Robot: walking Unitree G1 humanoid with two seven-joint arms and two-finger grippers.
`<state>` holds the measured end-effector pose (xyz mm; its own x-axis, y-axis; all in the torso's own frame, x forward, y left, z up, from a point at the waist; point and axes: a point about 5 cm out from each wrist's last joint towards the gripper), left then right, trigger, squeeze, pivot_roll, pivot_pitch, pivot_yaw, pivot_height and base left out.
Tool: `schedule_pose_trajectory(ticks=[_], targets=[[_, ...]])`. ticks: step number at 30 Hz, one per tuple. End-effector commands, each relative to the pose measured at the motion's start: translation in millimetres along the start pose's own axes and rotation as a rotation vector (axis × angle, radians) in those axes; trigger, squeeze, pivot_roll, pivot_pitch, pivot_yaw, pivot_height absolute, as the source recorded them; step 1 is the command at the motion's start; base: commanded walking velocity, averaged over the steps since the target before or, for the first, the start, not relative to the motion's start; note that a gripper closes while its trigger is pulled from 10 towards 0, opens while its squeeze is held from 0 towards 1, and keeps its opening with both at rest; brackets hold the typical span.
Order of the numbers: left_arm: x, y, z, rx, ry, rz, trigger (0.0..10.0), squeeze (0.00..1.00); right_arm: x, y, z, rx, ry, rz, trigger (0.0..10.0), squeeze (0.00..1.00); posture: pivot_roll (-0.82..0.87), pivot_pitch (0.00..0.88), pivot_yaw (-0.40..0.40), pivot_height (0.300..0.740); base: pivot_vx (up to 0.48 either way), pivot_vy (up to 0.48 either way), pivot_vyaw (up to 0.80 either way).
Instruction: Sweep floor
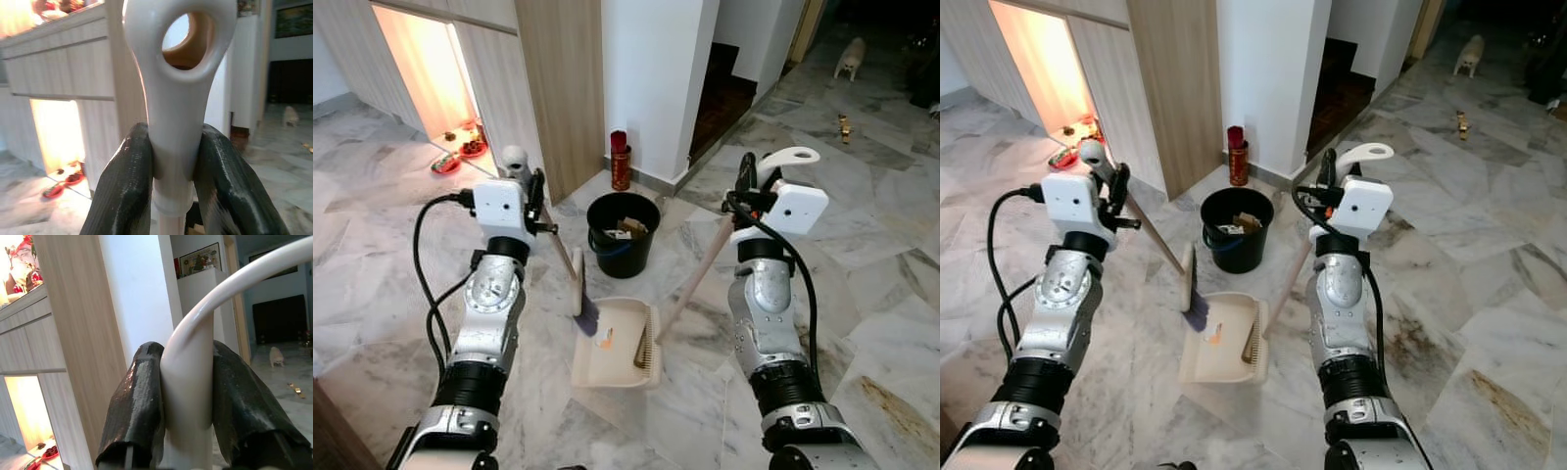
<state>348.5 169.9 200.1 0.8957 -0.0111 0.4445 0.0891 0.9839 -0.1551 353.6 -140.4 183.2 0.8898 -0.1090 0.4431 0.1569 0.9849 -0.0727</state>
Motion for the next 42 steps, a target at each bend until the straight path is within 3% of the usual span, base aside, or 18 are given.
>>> schedule_pose_trajectory(ticks=[1, 6, 9, 17, 19, 28, 37, 42], targets=[[10.6, 14.5, 22.3, 0.057, -0.074, 0.036, 10.0, 0.00, 8.8, -6.2, 20.5, 0.014, -0.095, -0.037, 10.0, 0.00, 0.13, 0.000, -0.019, 0.740, 0.000, 0.000, 0.00], [13.7, 22.2, 29.1, 0.065, -0.095, 0.059, 10.0, 0.00, 6.2, -6.0, 15.8, -0.002, -0.074, -0.034, 10.0, 0.00, 0.13, 0.000, -0.018, 0.740, 0.000, 0.000, 0.00], [15.0, 31.3, 32.8, 0.012, -0.110, 0.121, 10.0, 0.00, 2.1, -3.6, 8.4, -0.040, -0.046, -0.014, 10.0, 0.00, 0.13, 0.000, -0.017, 0.740, 0.000, 0.000, 0.00], [10.8, 34.9, 23.9, 0.000, -0.067, 0.136, 10.0, 0.00, -3.8, -4.5, 3.7, -0.042, -0.024, -0.017, 10.0, 0.00, 0.13, 0.000, -0.016, 0.740, 0.000, 0.000, 0.00], [5.9, 32.2, 10.6, 0.029, -0.001, 0.097, 10.0, 0.00, -0.5, -5.8, 9.8, -0.038, -0.045, -0.024, 10.0, 0.00, 0.12, 0.000, -0.016, 0.740, 0.000, 0.000, 0.00], [-21.6, 18.8, -34.1, 0.004, 0.194, 0.019, 10.0, 0.00, 11.9, -5.9, 34.6, -0.022, -0.139, -0.048, 10.0, 0.00, 0.12, 0.000, -0.013, 0.740, 0.000, 0.000, 0.00], [-27.0, 5.1, -43.0, -0.006, 0.223, -0.041, 10.0, 0.00, 19.0, -3.6, 61.4, 0.001, -0.245, -0.069, 10.0, 0.00, 0.11, 0.000, -0.011, 0.740, 0.000, 0.000, 0.00], [-28.6, 1.4, -44.7, -0.005, 0.226, -0.055, 10.0, 0.00, 19.3, -1.7, 65.3, -0.019, -0.267, -0.059, 10.0, 0.00, 0.11, 0.000, -0.011, 0.740, 0.000, 0.000, 0.00]])
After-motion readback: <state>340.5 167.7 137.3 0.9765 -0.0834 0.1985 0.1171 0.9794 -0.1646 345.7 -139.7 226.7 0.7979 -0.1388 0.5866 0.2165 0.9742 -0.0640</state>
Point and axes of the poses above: a point about 5 cm out from each wrist's last joint towards the gripper, its own x axis pointing out of the wrist towards the gripper, its own z axis along the axis of the wrist's last joint, y = z × x, and after that the axes turned 14 degrees about -x, right-handed
